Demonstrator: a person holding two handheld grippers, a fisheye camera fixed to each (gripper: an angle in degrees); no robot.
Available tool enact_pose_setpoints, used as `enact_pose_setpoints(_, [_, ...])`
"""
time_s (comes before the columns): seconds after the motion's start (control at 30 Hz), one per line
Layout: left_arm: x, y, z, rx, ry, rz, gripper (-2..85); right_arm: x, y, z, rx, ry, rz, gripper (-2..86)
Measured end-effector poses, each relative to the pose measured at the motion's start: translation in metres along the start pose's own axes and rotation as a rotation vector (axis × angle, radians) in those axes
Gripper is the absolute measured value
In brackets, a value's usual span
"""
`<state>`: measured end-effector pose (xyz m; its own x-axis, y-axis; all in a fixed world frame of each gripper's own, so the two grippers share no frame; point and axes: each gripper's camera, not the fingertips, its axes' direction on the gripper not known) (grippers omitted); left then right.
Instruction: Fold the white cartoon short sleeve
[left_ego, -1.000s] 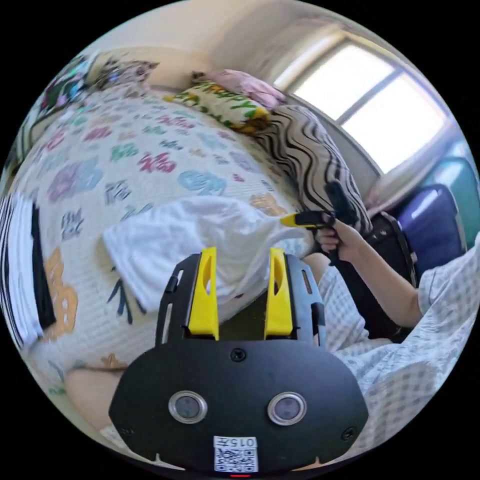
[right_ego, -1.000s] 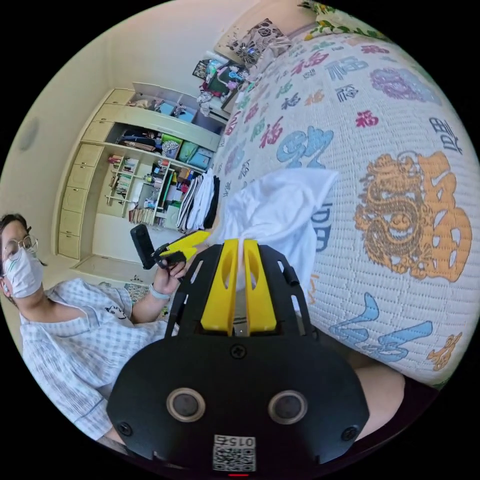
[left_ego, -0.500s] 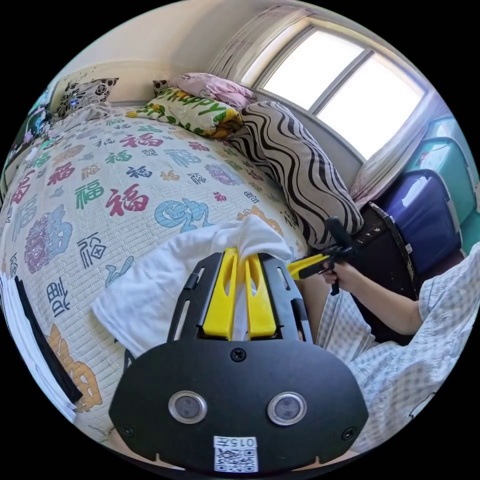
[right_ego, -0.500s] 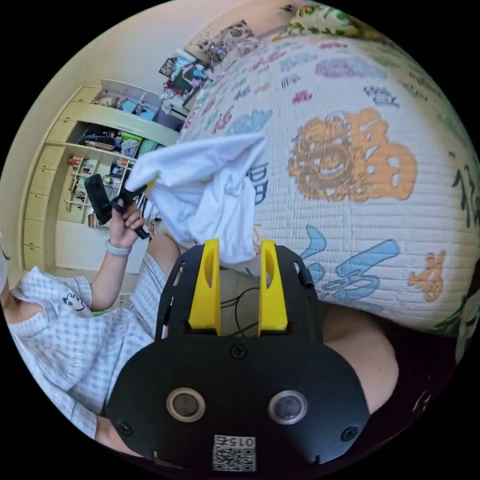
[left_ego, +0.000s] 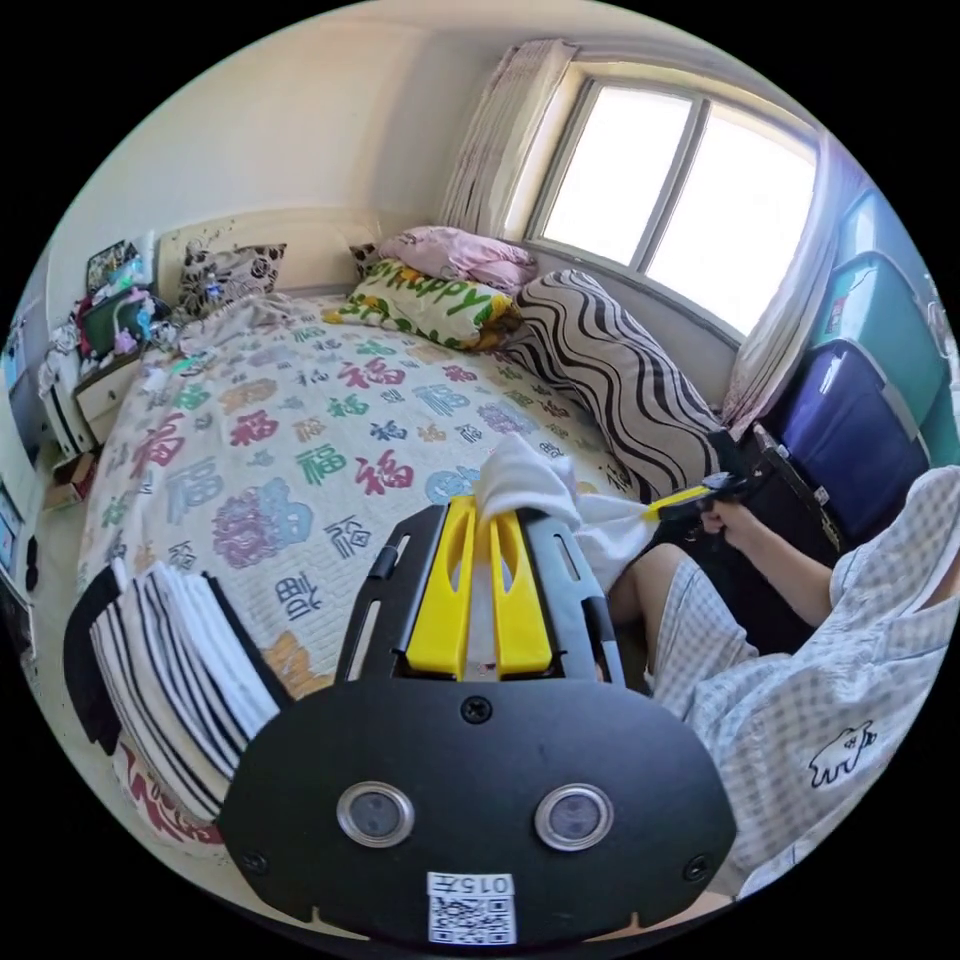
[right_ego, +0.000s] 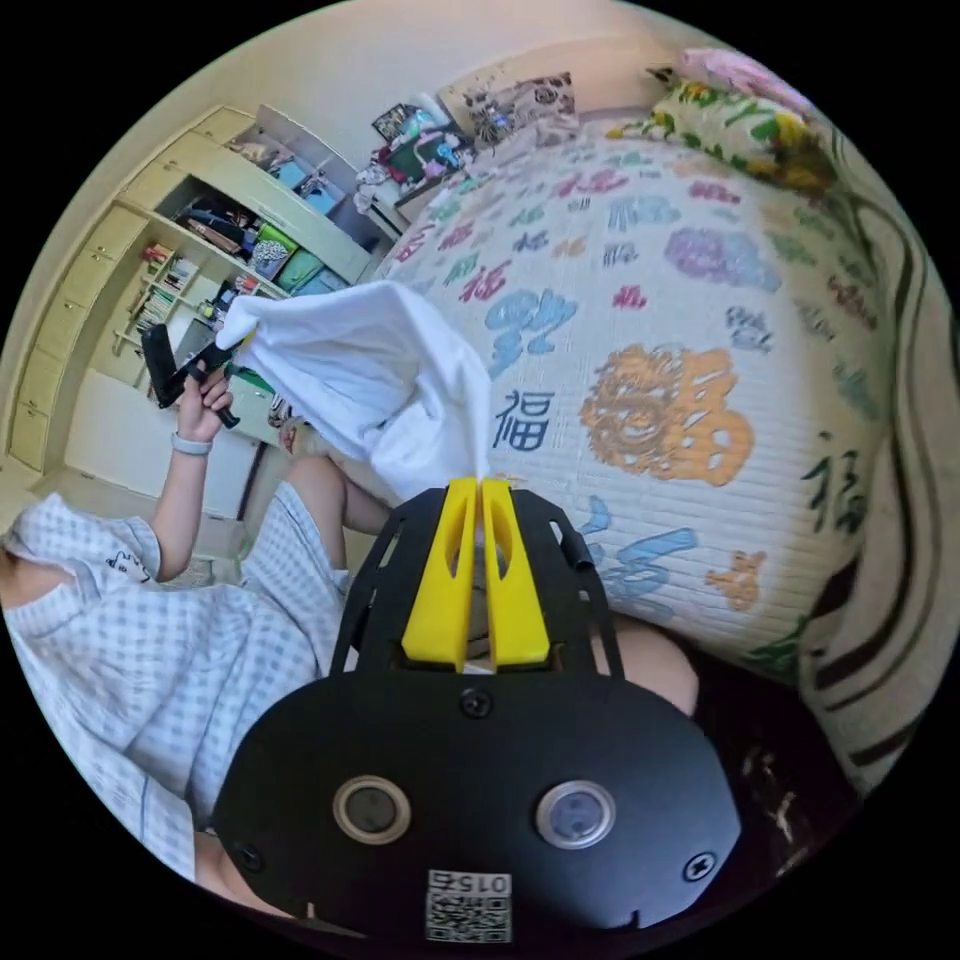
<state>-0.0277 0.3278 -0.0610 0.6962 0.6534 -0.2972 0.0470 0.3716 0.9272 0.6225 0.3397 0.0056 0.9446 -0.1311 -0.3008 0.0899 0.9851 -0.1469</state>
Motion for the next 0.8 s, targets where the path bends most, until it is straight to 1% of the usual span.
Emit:
enact_pose_setpoints(0.1, [-0.012,0.008,-0.047,0.074,0.015,-0.045,-0.5,-0.029,0.004,-0.061,0.061,0.117,-0.05,-0.8])
enact_pose_setpoints(0.17, [-0.016,0.014,-0.068,0.099,0.022,-0.059,-0.5,-0.046,0.006,-0.091,0.079,0.162,-0.073,-0.8])
enact_pose_setpoints(0.3, [-0.02,0.027,-0.103,0.115,0.095,-0.075,-0.6,-0.088,0.01,-0.145,0.087,0.241,-0.129,-0.8])
enact_pose_setpoints(0.4, [-0.026,0.034,-0.118,0.106,0.124,-0.097,-0.6,-0.112,0.007,-0.17,0.067,0.279,-0.148,-0.9])
enact_pose_setpoints(0.5, [-0.041,0.032,-0.121,0.095,0.148,-0.123,-0.6,-0.124,-0.008,-0.185,0.036,0.261,-0.156,-0.9])
enact_pose_setpoints(0.63, [-0.08,0.018,-0.095,0.054,0.202,-0.183,-0.6,-0.117,-0.05,-0.183,-0.036,0.25,-0.151,-0.9])
enact_pose_setpoints(0.73, [-0.129,-0.002,-0.038,-0.047,0.186,-0.249,-0.5,-0.095,-0.107,-0.158,-0.119,0.246,-0.153,-0.6])
enact_pose_setpoints(0.8, [-0.174,-0.014,0.024,-0.124,0.108,-0.314,-0.3,-0.065,-0.167,-0.115,-0.168,0.262,-0.143,0.0])
